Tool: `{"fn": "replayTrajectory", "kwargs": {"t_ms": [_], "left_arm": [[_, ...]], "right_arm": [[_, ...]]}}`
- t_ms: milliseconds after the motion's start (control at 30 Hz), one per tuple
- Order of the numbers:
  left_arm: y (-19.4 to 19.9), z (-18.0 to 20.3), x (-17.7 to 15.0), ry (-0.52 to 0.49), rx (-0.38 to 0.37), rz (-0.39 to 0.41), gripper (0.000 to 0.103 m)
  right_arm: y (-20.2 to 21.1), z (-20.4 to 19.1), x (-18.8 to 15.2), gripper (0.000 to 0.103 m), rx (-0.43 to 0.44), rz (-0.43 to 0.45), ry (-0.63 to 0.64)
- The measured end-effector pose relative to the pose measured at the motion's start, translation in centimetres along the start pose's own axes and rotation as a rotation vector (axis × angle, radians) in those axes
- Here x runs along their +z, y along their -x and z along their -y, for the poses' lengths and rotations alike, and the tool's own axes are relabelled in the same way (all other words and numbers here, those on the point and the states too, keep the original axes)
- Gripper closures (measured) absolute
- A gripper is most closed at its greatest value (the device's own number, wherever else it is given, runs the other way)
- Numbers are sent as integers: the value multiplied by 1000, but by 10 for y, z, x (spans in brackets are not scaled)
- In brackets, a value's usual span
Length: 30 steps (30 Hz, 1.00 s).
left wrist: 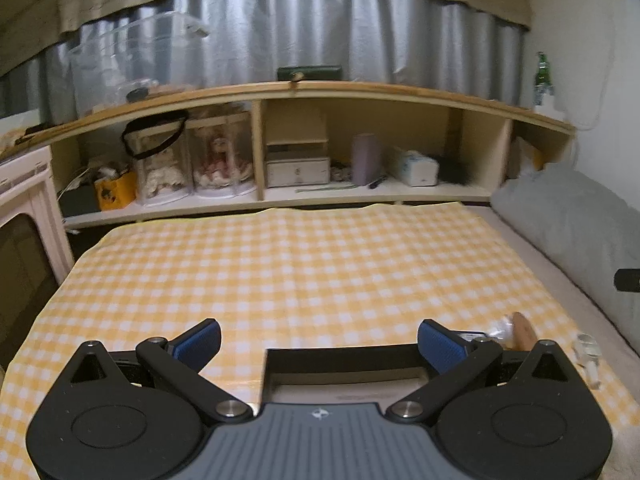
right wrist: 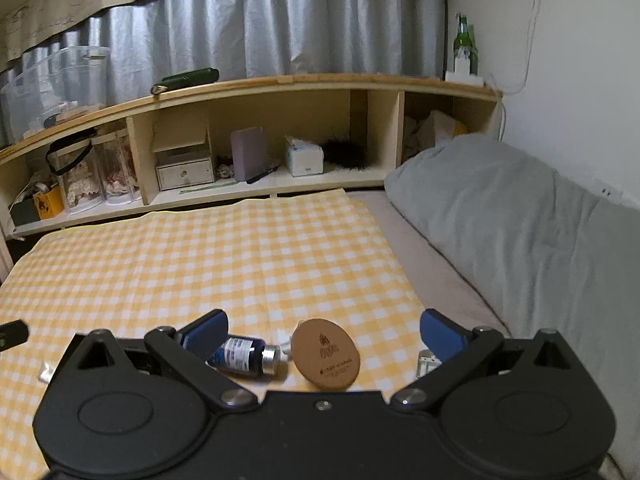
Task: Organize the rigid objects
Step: 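Grasp the round cork coaster with the right gripper and lift it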
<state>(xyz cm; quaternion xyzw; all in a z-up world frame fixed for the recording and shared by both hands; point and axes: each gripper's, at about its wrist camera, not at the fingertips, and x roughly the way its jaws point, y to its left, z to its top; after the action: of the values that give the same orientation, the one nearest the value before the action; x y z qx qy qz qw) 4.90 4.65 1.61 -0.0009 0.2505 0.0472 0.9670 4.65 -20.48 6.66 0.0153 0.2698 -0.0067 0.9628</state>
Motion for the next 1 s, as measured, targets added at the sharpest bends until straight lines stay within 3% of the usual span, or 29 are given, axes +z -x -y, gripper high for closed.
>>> {"fn": "replayTrajectory", "kwargs": {"t_ms": [200, 333, 467, 600, 767, 1000], "left_arm": [[-25, -14, 6, -22, 99, -31, 0], [-44, -25, 6, -3, 78, -71, 2], [-63, -37, 0, -6, 58, -118, 25], [-84, -52, -12, 38, 12, -213, 44], [-103, -62, -23, 46, -2, -305, 53], [-124, -72, -38, 46, -3, -404, 71]], "right_arm": [[-61, 12, 18, 0, 17, -80, -103], [-110, 24, 19, 0, 22, -159, -187], [-151, 32, 7, 0, 36, -256, -286], [-184, 38, -13, 0, 58, -360, -413], [-210, 42, -30, 0, 63, -442, -528], [-227, 50, -43, 0, 11, -470, -531]]}}
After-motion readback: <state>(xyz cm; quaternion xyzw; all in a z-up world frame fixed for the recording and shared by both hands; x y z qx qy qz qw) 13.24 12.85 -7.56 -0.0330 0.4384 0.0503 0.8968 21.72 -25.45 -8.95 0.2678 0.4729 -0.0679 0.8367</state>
